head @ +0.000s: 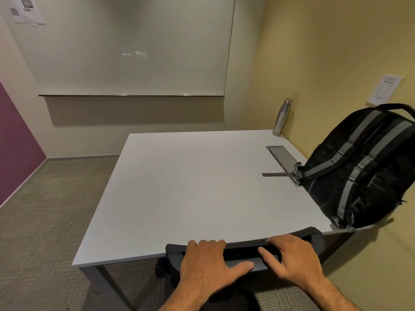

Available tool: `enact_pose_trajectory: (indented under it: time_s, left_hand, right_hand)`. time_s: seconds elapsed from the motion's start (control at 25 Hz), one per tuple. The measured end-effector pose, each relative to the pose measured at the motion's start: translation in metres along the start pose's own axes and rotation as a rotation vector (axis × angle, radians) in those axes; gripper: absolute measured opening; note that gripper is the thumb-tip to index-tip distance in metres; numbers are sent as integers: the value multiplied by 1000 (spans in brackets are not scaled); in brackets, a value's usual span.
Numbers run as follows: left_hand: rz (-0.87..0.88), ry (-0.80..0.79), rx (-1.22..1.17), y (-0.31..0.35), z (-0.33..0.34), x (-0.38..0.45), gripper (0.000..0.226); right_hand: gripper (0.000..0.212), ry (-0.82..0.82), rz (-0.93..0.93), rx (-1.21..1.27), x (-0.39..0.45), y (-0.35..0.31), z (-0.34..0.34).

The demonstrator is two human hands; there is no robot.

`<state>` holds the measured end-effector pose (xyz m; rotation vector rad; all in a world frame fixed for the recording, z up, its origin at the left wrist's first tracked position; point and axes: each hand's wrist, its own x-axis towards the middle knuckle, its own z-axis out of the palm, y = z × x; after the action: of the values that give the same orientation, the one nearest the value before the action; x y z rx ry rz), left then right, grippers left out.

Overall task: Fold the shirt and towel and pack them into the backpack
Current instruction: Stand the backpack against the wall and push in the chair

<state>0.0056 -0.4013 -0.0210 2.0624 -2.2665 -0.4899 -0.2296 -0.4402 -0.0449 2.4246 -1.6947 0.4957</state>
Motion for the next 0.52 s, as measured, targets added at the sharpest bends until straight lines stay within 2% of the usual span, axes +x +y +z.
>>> enact_pose_trajectory:
  time_s: [0.2, 0.52]
  left_hand:
    - [-23, -1, 15, 10, 0, 3, 103]
    - [-24, 43, 7, 9, 2, 2, 97]
  right_hand:
    - [63, -13, 6, 22, 2, 10, 0]
    - [72, -83, -6, 45, 3, 6, -9]
